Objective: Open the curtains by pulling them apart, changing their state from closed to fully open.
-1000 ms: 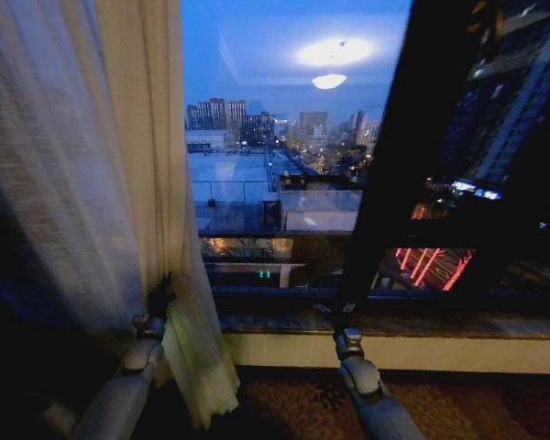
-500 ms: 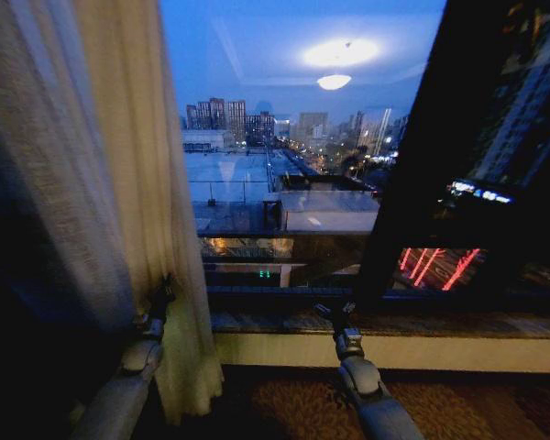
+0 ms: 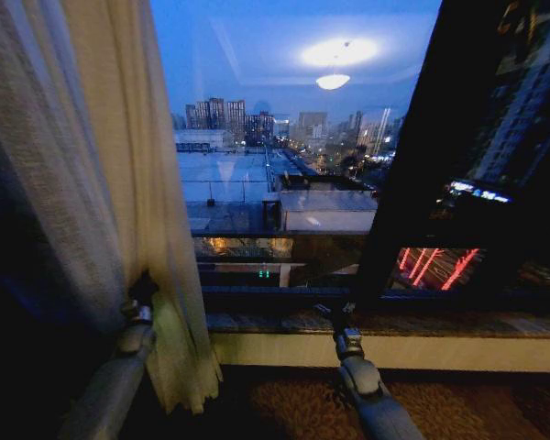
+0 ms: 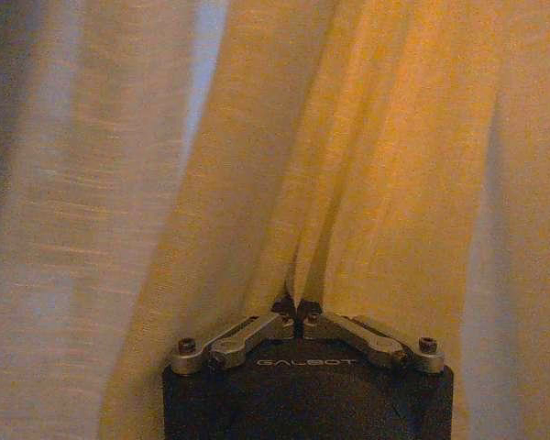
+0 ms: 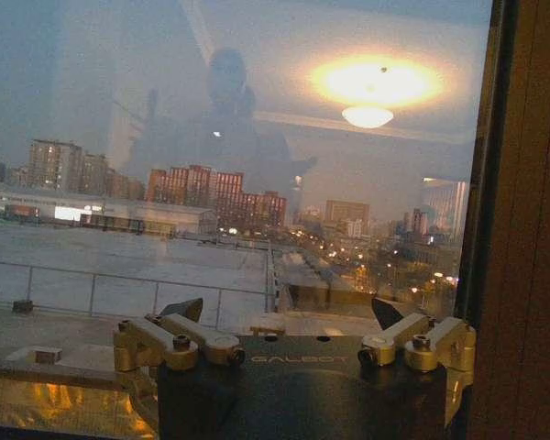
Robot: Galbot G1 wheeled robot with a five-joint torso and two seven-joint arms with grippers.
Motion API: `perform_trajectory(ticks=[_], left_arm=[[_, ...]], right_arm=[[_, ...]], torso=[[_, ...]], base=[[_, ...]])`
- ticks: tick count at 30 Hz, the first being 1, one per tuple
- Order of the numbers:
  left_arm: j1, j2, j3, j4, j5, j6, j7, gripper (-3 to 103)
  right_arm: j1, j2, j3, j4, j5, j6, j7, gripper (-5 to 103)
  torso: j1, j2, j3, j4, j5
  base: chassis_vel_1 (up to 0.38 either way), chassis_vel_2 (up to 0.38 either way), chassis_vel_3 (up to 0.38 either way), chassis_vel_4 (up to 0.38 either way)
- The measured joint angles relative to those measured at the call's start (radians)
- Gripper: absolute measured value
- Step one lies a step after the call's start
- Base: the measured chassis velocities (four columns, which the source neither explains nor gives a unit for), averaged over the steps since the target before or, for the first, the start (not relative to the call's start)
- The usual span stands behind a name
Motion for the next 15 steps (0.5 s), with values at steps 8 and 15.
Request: perform_trajectory(ticks=[8,15], left_arm=[[-0.138,0.047,-0.03,0.226,0.03,-0.025,-0.069,0],[-0.214,0.125,-0.109,0.361,0.073,-0.047,-0.073,0]], right_arm=[[0.0,0.0,0.0,0.0,0.0,0.0,0.0,100],[0.0,0.0,0.0,0.0,0.0,0.0,0.0,100]], torso=[[0.0,0.0,0.0,-0.0002,-0.0002],[0.0,0.0,0.0,0.0005,-0.0004]], base=[[0.0,0.0,0.0,0.0],[0.0,0.0,0.0,0.0]])
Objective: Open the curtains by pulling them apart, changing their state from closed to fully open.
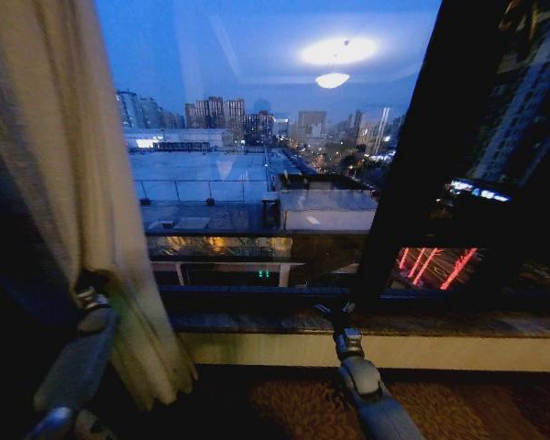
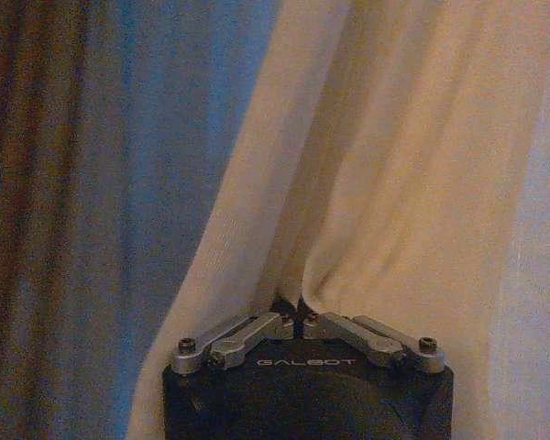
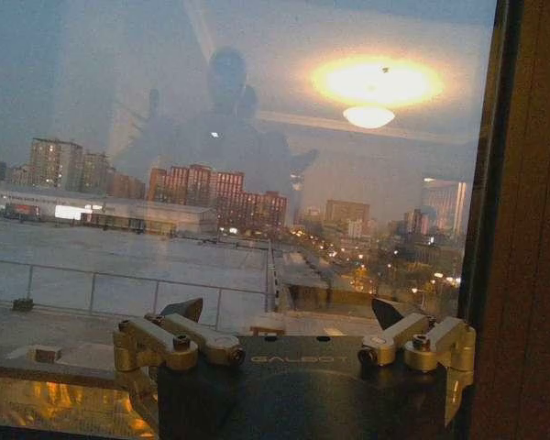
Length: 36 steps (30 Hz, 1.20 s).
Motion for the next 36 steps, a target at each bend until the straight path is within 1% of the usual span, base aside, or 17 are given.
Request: perform_trajectory(ticks=[5,13,16,17,18,22,24,26,27,30,31,32,34,35,36], left_arm=[[0.001,0.025,-0.009,0.004,0.008,-0.01,0.006,0],[0.025,0.003,-0.01,-0.025,0.008,-0.01,0.009,0],[0.061,-0.008,-0.008,-0.076,0.008,-0.006,0.015,0],[0.09,-0.012,-0.009,-0.118,0.008,0.001,0.024,-2],[0.09,-0.012,-0.009,-0.118,0.008,0.001,0.024,-2],[0.206,-0.054,-0.026,-0.29,0.036,0.026,0.076,19],[0.221,-0.063,-0.024,-0.312,0.039,0.028,0.08,19],[0.29,-0.096,-0.022,-0.408,0.045,0.029,0.096,30],[0.29,-0.096,-0.022,-0.408,0.045,0.029,0.096,30],[0.386,-0.128,-0.04,-0.523,0.047,0.012,0.128,46],[0.406,-0.134,-0.044,-0.548,0.047,0.006,0.138,46],[0.406,-0.134,-0.044,-0.548,0.047,0.006,0.138,46],[0.48,-0.155,-0.048,-0.629,0.044,-0.013,0.184,57],[0.524,-0.168,-0.048,-0.673,0.035,-0.023,0.225,62],[0.524,-0.168,-0.048,-0.673,0.035,-0.023,0.225,62]], right_arm=[[0.0,0.0,0.0,0.0,0.0,0.0,0.0,100],[0.0,0.0,0.0,0.0,0.0,0.0,0.0,100],[0.0,0.0,0.0,0.0,0.0,0.0,0.0,100],[0.0,0.0,0.0,0.0,0.0,0.0,0.0,100],[0.0,0.0,0.0,0.0,0.0,0.0,0.0,100],[0.0,0.0,0.0,0.0,0.0,0.0,0.0,100],[0.0,0.0,0.0,0.0,0.0,0.0,0.0,100],[0.0,0.0,0.0,0.0,0.0,0.0,0.0,100],[0.0,0.0,0.0,0.0,0.0,0.0,0.0,100],[0.0,0.0,0.0,0.0,0.0,0.0,0.0,100],[0.0,0.0,0.0,0.0,0.0,0.0,0.0,100],[0.0,0.0,0.0,0.0,0.0,0.0,0.0,100],[0.0,0.0,0.0,0.0,0.0,0.0,0.0,100],[0.0,0.0,0.0,0.0,0.0,0.0,0.0,100],[0.0,0.0,0.0,0.0,0.0,0.0,0.0,100]], torso=[[0.0,0.0,0.0,-0.0001,0.0002],[0.0,0.0,0.0,-0.0005,0.0001],[0.0,0.0,0.0,-0.0004,0.0003],[0.0,0.0,0.0,-0.0004,0.0004],[0.0,0.0,0.0,-0.0004,0.0004],[0.0,0.0,0.0,-0.0003,0.0005],[0.0,0.0,0.0,-0.0004,0.0005],[0.0,0.0,0.0,-0.001,0.0004],[0.0,0.0,0.0,-0.001,0.0004],[0.0,0.0,0.0,-0.0005,0.0005],[0.0,0.0,0.0,-0.0005,0.0006],[0.0,0.0,0.0,-0.0005,0.0006],[0.0,0.0,0.0,-0.0005,0.0006],[0.0,0.0,0.0,-0.0007,0.0005],[0.0,0.0,0.0,-0.0007,0.0005]], base=[[0.0,0.0,0.0,0.0],[0.0,0.0,0.0,0.0],[0.0,0.0,0.0,0.0],[0.0,0.0,0.0,0.0],[0.0,0.0,0.0,0.0],[0.0,0.0,0.0,0.0],[0.0,0.0,0.0,0.0],[0.0,0.0,0.0,0.0],[0.0,0.0,0.0,0.0],[0.0,0.0,0.0,0.0],[0.0,0.0,0.0,0.0],[0.0,0.0,0.0,0.0],[0.0,0.0,0.0,0.0],[0.0,0.0,0.0,0.0],[0.0,0.0,0.0,0.0]])
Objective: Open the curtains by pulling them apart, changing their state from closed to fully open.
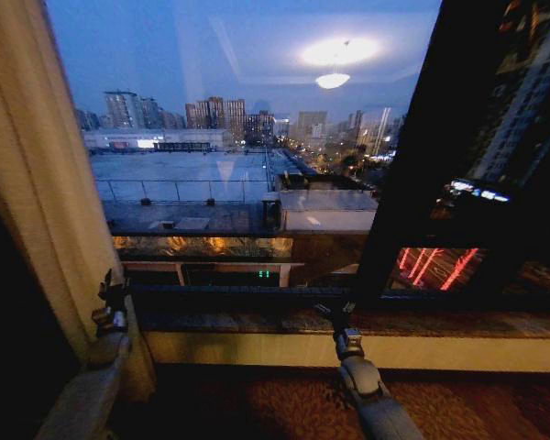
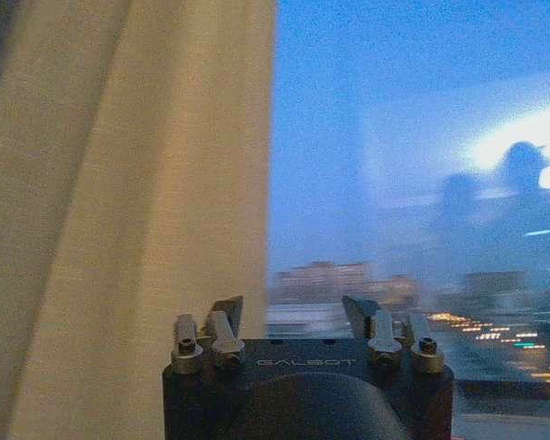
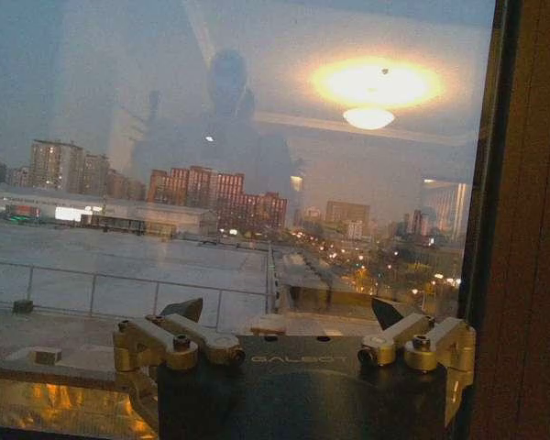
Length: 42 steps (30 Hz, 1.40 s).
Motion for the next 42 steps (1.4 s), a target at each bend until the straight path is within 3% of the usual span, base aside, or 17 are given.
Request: perform_trajectory(ticks=[4,8,11,21,42], left_arm=[[0.128,-0.052,-0.001,-0.104,-0.041,-0.015,0.082,80],[0.206,-0.112,0.001,-0.16,-0.066,-0.028,0.111,95],[0.27,-0.15,0.008,-0.198,-0.047,-0.047,0.126,100],[0.358,-0.204,0.029,-0.258,-0.022,-0.114,0.142,100],[0.358,-0.205,0.03,-0.263,-0.014,-0.115,0.149,100]], right_arm=[[0.0,0.0,0.0,0.0,0.0,0.0,0.0,100],[0.0,0.0,0.0,0.0,0.0,0.0,0.0,100],[0.0,0.0,0.0,0.0,0.0,0.0,0.0,100],[0.0,0.0,0.0,0.0,0.0,0.0,0.0,100],[0.0,0.0,0.0,0.0,0.0,0.0,0.0,100]], torso=[[0.0,0.0,0.0,0.0003,0.0001],[0.0,0.0,0.0,0.0002,-0.0002],[0.0,0.0,0.0,0.0002,-0.0001],[0.0,0.0,0.0,0.0001,-0.0001],[0.0,0.0,0.0,0.0002,-0.0003]], base=[[0.0,0.0,0.0,0.0],[0.0,0.0,0.0,0.0],[0.0,0.0,0.0,0.0],[0.0,0.0,0.0,0.0],[0.0,0.0,0.0,0.0]])
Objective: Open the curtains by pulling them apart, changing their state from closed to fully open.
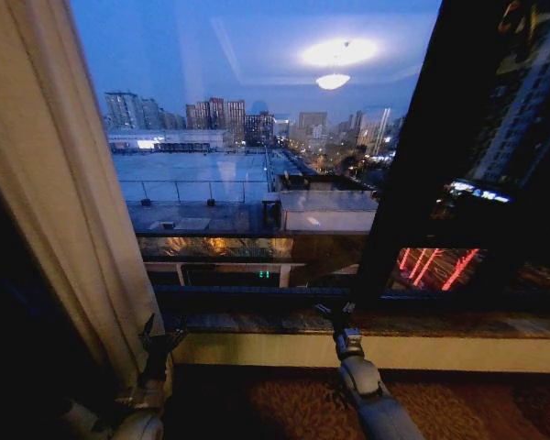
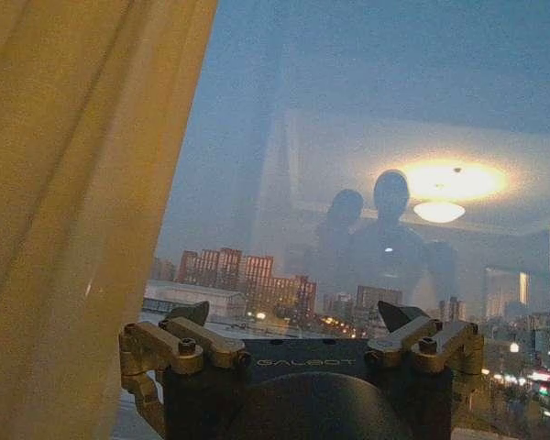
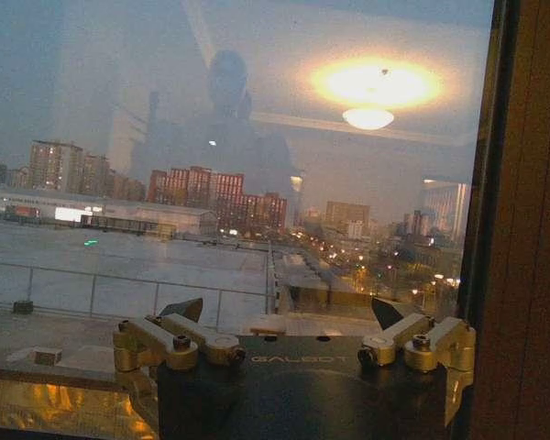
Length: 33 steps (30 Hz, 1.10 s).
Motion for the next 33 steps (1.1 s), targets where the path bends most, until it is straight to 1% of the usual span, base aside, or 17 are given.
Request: perform_trajectory(ticks=[7,15,23,33], left_arm=[[-0.001,0.001,0.0,0.001,0.0,0.001,-0.001,100],[-0.002,0.001,0.0,0.002,0.0,0.001,-0.001,100],[-0.002,0.001,0.0,0.003,0.0,0.002,-0.001,100],[-0.002,0.001,0.0,0.003,0.0,0.002,-0.002,100]], right_arm=[[0.0,0.0,0.0,0.0,0.0,0.0,0.0,100],[0.0,0.0,0.0,0.0,0.0,0.0,0.0,100],[0.0,0.0,0.0,0.0,0.0,0.0,0.0,100],[0.0,0.0,0.0,0.0,0.0,0.0,0.0,100]], torso=[[0.0,0.0,0.0,0.0001,-0.0001],[0.0,0.0,0.0,0.0,0.0001],[0.0,0.0,0.0,0.0,0.0001],[0.0,0.0,0.0,-0.0001,0.0001]], base=[[-0.024,-0.024,0.03,0.031],[-0.173,-0.17,0.187,0.172],[-0.281,-0.285,0.276,0.299],[-0.352,-0.352,0.339,0.351]])
